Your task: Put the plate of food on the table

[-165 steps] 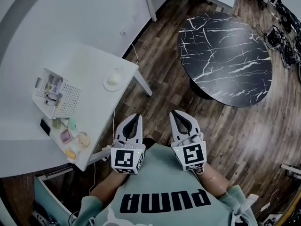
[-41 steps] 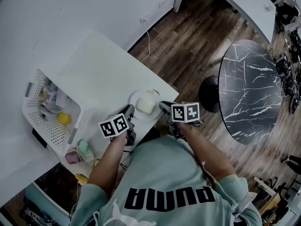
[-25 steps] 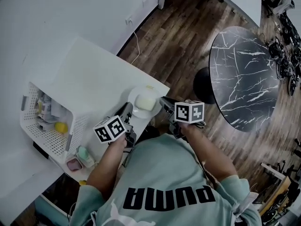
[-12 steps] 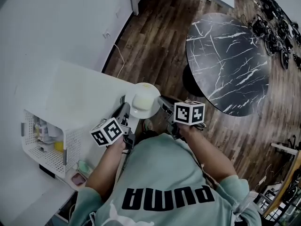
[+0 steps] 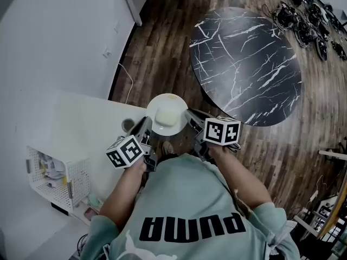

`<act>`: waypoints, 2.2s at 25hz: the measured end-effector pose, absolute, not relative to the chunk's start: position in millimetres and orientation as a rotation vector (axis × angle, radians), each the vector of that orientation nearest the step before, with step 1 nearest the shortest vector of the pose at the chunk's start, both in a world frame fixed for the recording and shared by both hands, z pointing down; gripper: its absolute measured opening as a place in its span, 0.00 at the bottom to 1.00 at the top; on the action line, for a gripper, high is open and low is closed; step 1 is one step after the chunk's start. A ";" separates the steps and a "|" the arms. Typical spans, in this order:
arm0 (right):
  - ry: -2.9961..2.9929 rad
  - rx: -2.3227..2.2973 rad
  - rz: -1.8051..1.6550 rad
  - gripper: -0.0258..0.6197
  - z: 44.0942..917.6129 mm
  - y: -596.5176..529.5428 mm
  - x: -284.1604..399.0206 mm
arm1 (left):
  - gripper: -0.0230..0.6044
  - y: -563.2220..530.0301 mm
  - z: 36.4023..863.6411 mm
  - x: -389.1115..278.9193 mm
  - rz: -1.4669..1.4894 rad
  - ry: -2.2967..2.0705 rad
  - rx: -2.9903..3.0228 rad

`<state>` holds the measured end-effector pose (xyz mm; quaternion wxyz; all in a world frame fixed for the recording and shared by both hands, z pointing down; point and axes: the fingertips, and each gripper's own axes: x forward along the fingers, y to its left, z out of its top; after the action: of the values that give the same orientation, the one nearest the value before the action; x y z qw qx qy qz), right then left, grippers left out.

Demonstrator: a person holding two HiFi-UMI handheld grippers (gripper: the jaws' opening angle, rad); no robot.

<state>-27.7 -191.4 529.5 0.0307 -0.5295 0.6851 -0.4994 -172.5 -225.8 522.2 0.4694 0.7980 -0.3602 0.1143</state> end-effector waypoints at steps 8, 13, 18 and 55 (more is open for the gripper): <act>2.008 -1.661 -1.495 0.10 522.0 -169.8 38.2 | 0.10 -214.0 511.7 -104.9 0.319 -0.833 2.000; 1.933 -1.686 -1.468 0.10 520.7 -150.6 81.9 | 0.10 -202.9 507.6 -57.8 0.350 -0.786 2.034; 1.851 -1.722 -1.435 0.10 520.7 -130.1 129.6 | 0.10 -190.6 506.1 -7.3 0.384 -0.730 2.065; 1.366 -1.963 -1.325 0.10 542.9 3.4 328.8 | 0.10 -102.6 536.9 222.6 0.660 -0.307 2.167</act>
<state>328.8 3.4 542.9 0.2027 -0.7031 0.4893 -0.4745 222.6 -102.6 536.9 0.4150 0.8625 -0.1222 0.2627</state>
